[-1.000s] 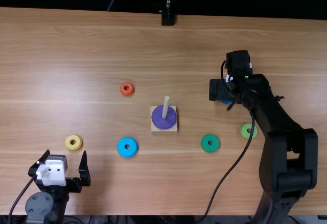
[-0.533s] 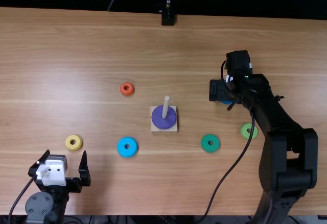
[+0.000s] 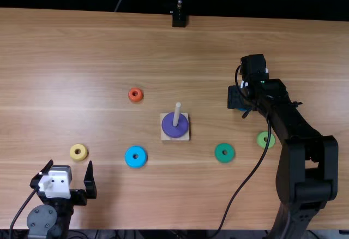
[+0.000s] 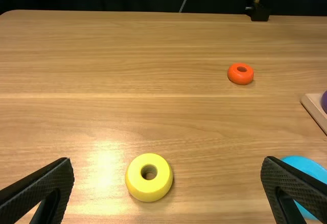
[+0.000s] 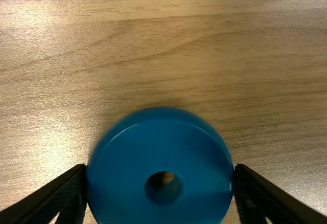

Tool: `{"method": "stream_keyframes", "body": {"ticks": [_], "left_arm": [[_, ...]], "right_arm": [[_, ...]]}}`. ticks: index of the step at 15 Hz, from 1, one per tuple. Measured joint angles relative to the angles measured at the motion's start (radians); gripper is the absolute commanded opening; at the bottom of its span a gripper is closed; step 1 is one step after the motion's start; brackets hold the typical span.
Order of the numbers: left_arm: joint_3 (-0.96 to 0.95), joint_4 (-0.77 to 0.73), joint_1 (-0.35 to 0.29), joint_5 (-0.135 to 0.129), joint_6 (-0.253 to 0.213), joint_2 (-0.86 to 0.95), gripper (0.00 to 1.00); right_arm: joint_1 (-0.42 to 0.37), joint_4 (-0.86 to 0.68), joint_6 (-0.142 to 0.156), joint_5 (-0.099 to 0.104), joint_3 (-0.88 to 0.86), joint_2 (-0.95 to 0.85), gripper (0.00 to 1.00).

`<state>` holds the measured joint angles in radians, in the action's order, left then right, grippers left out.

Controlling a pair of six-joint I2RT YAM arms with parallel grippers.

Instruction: Build the Hanoi tower: stack the rings onto the peg from bottom to top in this color order: purple, dark blue, light blue, dark green, light green, yellow, orange.

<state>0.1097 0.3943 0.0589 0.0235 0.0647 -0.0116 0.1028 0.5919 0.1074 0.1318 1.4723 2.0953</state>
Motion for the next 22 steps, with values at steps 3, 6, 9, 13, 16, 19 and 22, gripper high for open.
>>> {"method": "stream_keyframes", "body": {"ticks": [3, 6, 9, 13, 16, 19, 22], "left_arm": [[0.0, 0.001, 0.0, 0.0, 0.0, 0.0, 1.0], [0.0, 0.0, 0.0, 0.0, 0.0, 0.0, 1.0], [0.0, 0.001, 0.0, 0.0, 0.0, 0.0, 1.0], [0.0, 0.0, 0.0, 0.0, 0.0, 0.0, 1.0], [0.0, 0.0, 0.0, 0.0, 0.0, 0.0, 1.0], [0.0, 0.0, 0.0, 0.0, 0.0, 0.0, 1.0], [0.0, 0.0, 0.0, 0.0, 0.0, 0.0, 1.0]], "right_arm": [[0.004, 0.002, -0.001, 0.001, 0.0, 0.0, 0.0], [0.018, 0.019, -0.001, 0.002, 0.023, 0.0, 0.0], [0.09, 0.2, -0.001, 0.003, 0.145, -0.026, 0.0], [0.187, 0.583, -0.001, -0.003, 0.386, -0.08, 0.0], [0.241, 0.733, 0.0, -0.005, 0.525, -0.081, 0.0], [0.311, 0.77, 0.0, -0.006, 0.599, -0.107, 0.0], [0.358, 0.774, 0.0, -0.008, 0.623, -0.132, 0.0]]}}
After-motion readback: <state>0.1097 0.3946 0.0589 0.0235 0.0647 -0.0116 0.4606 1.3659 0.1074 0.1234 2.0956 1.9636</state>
